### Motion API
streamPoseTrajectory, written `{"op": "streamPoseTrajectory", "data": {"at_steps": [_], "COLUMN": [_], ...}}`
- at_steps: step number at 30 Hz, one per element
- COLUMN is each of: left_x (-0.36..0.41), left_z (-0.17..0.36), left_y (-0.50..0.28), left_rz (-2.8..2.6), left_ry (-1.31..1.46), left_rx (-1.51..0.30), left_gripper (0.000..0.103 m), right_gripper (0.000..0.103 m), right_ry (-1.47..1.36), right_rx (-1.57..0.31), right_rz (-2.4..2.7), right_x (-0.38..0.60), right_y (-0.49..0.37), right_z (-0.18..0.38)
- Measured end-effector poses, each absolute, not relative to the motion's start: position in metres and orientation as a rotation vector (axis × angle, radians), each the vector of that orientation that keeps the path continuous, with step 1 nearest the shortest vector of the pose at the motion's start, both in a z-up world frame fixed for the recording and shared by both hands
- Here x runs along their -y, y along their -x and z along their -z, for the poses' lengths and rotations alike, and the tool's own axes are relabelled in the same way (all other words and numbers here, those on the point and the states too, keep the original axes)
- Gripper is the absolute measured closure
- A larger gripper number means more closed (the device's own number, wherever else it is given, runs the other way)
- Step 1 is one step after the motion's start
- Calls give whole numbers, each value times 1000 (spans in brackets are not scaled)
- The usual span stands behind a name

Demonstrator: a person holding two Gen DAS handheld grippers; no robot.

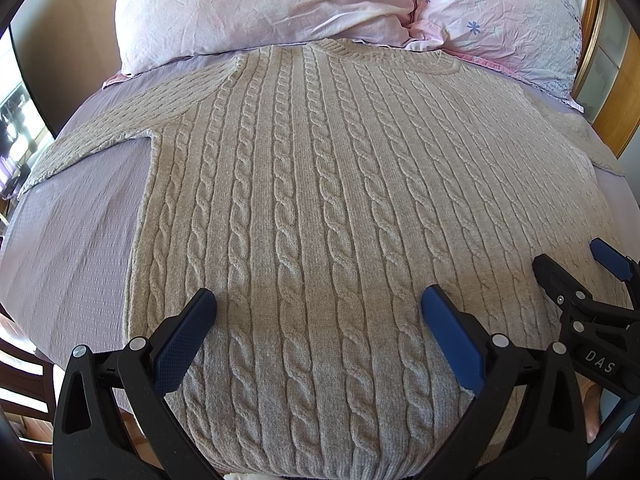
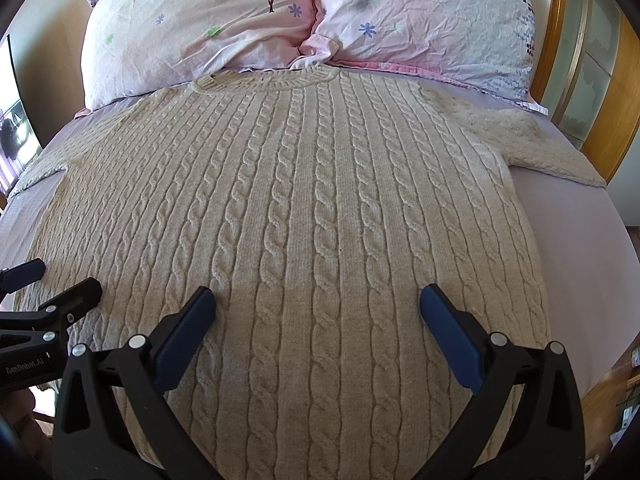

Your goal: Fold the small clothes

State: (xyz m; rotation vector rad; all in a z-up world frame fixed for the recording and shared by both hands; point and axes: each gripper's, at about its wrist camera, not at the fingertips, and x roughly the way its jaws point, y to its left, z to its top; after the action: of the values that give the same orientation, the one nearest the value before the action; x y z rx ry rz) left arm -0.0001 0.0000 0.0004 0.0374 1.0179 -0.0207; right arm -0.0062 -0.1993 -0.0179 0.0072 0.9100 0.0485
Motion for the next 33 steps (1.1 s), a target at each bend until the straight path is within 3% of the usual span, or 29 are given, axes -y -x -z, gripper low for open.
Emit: {"op": "streamPoseTrajectory", "data": {"at_steps": [10, 15, 17, 18, 19, 24, 29, 33], "left_x": [3, -1, -1, -3, -5, -32, -82, -143], "left_z": [-1, 0, 0, -1, -3, -30, -49, -55], "left_y": [-7, 2, 8, 11, 13, 19, 9, 2], "left_rz": [49, 65, 99, 137, 176, 194, 116, 31], "left_ry": [-64, -55, -49, -33, -11, 72, 165, 311], "left_rx": [-1033, -954, -892, -865, -841, -691, -655, -633], "left_gripper": [1, 1, 1, 1, 1, 1, 1, 1], "right_gripper": [2, 2, 15, 35, 49, 55, 63, 94], "right_ry": [68, -335, -521, -585, -658, -923, -1010, -1002], "right_rx": [-778, -590, -584, -590, -603, -639, -647, -639], "right_rz": [-168, 119, 247, 294, 352, 501, 565, 576], "right_x": [231, 390, 462, 490, 520, 615, 643, 653], "right_y": [9, -19, -37, -45, -54, -84, -97, -104], "right_z": [4, -44, -43, -39, -35, -2, 22, 32]}}
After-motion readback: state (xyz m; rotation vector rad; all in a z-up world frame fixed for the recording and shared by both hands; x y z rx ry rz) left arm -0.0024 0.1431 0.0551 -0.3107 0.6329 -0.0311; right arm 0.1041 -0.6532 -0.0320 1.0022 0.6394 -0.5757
